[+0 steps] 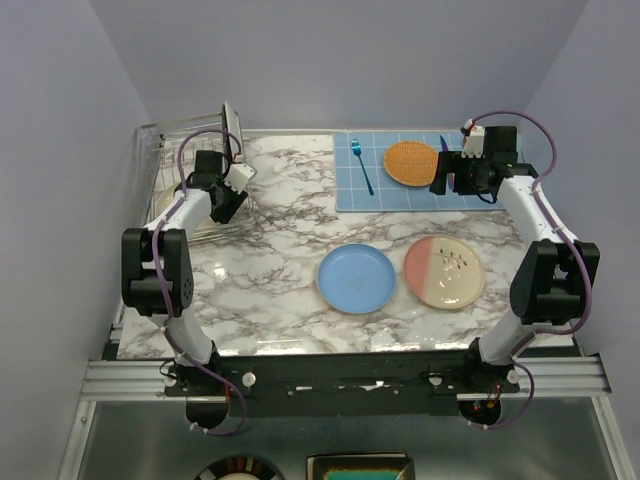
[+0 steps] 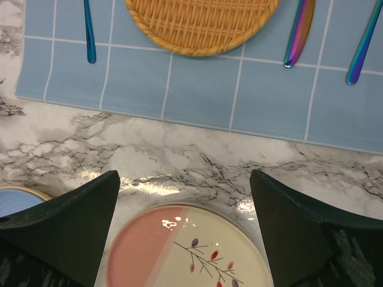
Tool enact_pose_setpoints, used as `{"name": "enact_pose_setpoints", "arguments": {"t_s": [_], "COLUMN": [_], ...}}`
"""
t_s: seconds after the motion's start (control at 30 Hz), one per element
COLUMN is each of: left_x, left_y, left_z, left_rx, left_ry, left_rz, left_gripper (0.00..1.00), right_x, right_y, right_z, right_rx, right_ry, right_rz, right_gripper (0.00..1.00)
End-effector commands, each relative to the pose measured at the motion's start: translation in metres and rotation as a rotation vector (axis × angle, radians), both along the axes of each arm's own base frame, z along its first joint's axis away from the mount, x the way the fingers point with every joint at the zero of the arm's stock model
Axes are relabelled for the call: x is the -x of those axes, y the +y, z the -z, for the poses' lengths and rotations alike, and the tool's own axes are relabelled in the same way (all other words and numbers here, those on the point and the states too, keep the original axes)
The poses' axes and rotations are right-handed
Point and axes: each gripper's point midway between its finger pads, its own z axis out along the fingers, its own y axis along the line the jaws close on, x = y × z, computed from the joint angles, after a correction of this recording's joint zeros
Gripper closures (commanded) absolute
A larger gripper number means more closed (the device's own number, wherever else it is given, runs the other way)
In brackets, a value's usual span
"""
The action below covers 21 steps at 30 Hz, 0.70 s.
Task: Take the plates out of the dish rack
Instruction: Unload the plate from the dish rack.
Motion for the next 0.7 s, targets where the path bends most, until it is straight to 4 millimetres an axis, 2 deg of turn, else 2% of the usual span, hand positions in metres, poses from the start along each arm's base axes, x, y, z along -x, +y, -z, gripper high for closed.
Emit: {"name": "enact_pose_setpoints", "arguments": {"t_s": [0.0,0.13,0.23,0.27,0.33,0.37,0.47,0.57,0.67], "left_x": [0.032,0.03,0.027,0.025,0.022,0.023,0.023,0.023,0.021], "left_y": [0.004,0.003,0.003,0.004,0.004,0.004,0.004,0.004,0.003], "left_z": [0.037,0.041,0.04,0.04,0.04,0.041,0.044,0.039,0.026], "left_rx": [-0.042,-0.041,-0.044,-0.046,-0.047,-0.047,-0.046,-0.047,-0.042], "left_ry": [0.164,0.19,0.196,0.193,0.191,0.198,0.207,0.185,0.152], "left_rz": [0.016,0.023,0.024,0.024,0.029,0.031,0.03,0.031,0.027], "left_gripper": [0.37,0.4,0.5,0.58,0.68,0.8,1.0,1.0,1.0], "right_x": [0.005,0.006,0.006,0.006,0.005,0.005,0.005,0.005,0.005], "right_y": [0.0,0.0,0.001,0.0,0.0,0.0,0.001,0.001,0.001], "right_z": [-0.002,-0.003,-0.002,-0.002,-0.002,-0.001,0.002,0.002,0.006], "right_rx": [-0.012,-0.014,-0.013,-0.013,-0.013,-0.013,-0.013,-0.017,-0.017], "right_ry": [0.001,0.001,0.002,0.001,0.001,0.005,0.011,0.012,0.02], "right_rz": [-0.008,-0.008,-0.011,-0.009,-0.009,-0.009,-0.013,-0.014,-0.014], "right_gripper": [0.02,0.02,0.02,0.02,0.02,0.02,0.02,0.01,0.02]}}
